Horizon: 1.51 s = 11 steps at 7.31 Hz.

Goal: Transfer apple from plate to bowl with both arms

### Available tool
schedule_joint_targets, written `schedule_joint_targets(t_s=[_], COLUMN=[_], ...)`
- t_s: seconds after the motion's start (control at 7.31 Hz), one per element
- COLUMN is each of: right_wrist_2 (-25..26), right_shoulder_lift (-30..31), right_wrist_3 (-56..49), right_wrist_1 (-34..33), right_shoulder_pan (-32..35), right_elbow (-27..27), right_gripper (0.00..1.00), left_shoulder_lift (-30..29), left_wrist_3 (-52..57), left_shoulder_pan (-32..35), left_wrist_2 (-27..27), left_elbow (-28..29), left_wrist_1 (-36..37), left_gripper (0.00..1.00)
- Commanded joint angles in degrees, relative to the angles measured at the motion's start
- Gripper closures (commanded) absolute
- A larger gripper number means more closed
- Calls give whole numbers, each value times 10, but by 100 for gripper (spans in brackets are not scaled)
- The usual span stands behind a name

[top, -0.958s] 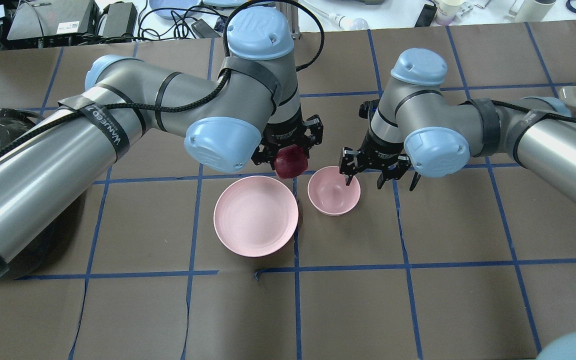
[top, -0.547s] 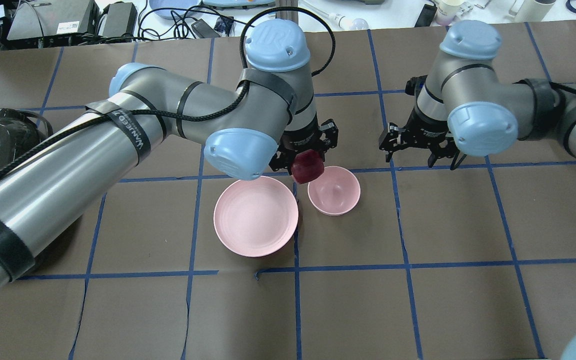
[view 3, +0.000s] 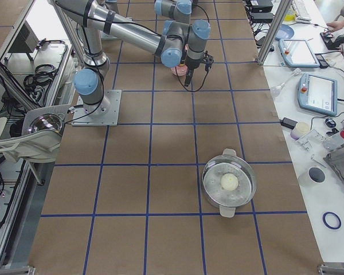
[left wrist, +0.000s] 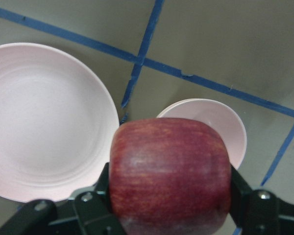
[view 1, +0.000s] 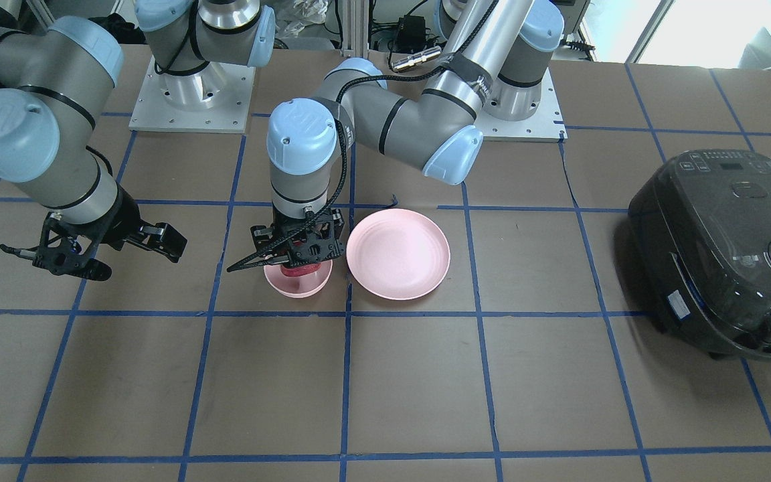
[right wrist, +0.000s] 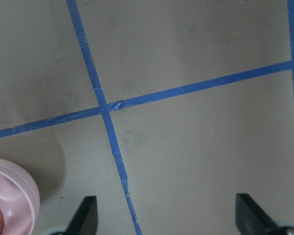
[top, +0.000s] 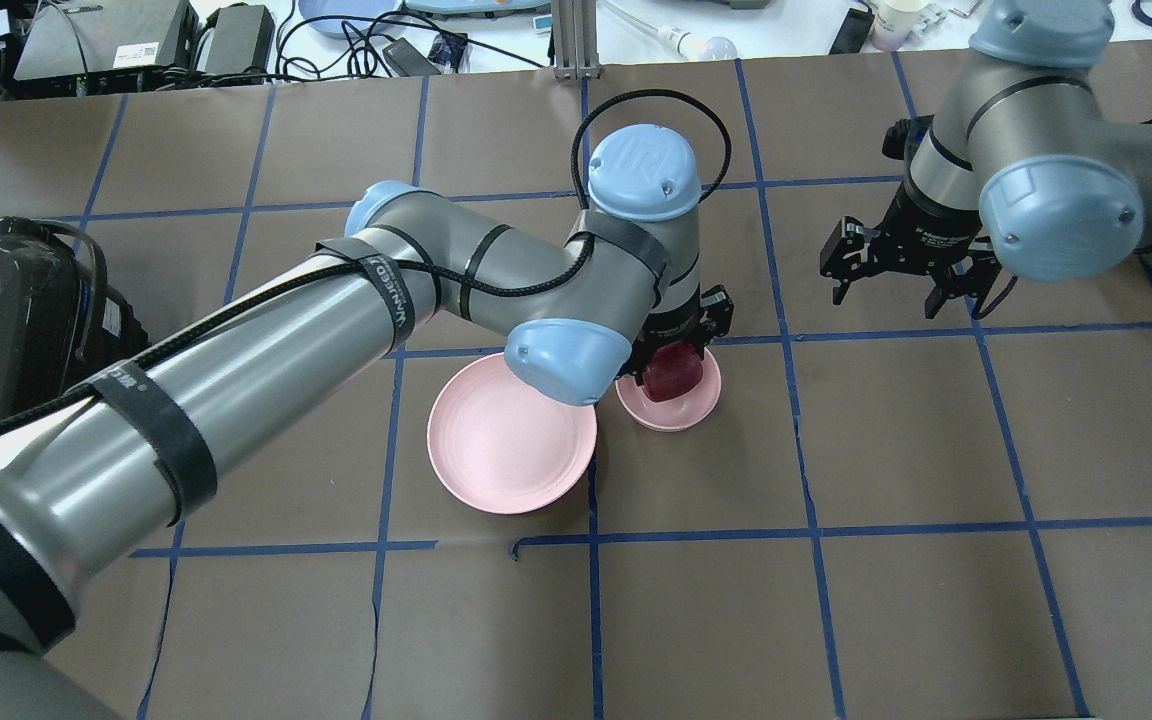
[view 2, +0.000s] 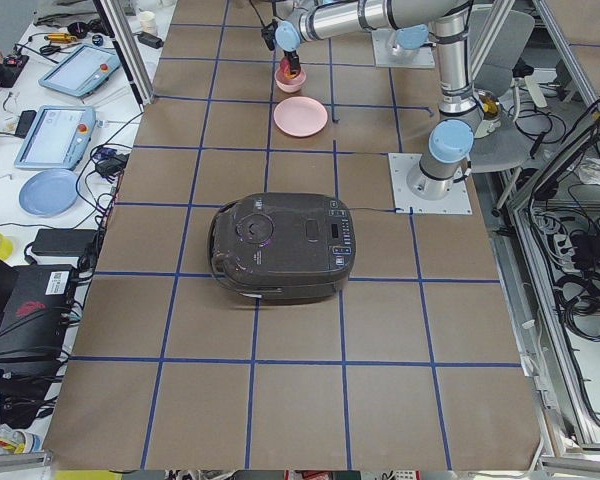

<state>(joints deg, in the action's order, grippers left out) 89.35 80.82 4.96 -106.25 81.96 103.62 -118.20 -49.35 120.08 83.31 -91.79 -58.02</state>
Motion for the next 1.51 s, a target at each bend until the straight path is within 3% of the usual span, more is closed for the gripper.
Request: schedule_joint_targets(t_s=[0.0, 0.14, 0.27, 0.41, 0.96, 1.37], right_wrist_2=[3, -1, 0, 1, 2, 3], right_shoulder_lift=[1, 6, 9, 14, 30, 35], right_wrist_3=[-2, -54, -99, -99, -95, -91], right_wrist_1=[2, 3, 3, 2, 26, 145], right_shoulder_pan=[-4, -7, -7, -7, -6, -2], right_elbow=[4, 1, 1, 0, -15, -114], right_gripper=[0, 0, 0, 0, 0, 0], left_shoulder_lift=[-28, -33, -34, -34, 29, 151], left_wrist_3=[0, 3, 5, 9, 74, 210], left_shoulder_pan=[3, 3, 3, 3, -22, -58], left_wrist_2=[2, 2, 2, 4, 4, 6], left_elbow=[-1, -1, -1, 0, 8, 15], left_wrist_1=[14, 13, 14, 14, -22, -165], left_gripper=[100, 100, 91, 1, 0, 0])
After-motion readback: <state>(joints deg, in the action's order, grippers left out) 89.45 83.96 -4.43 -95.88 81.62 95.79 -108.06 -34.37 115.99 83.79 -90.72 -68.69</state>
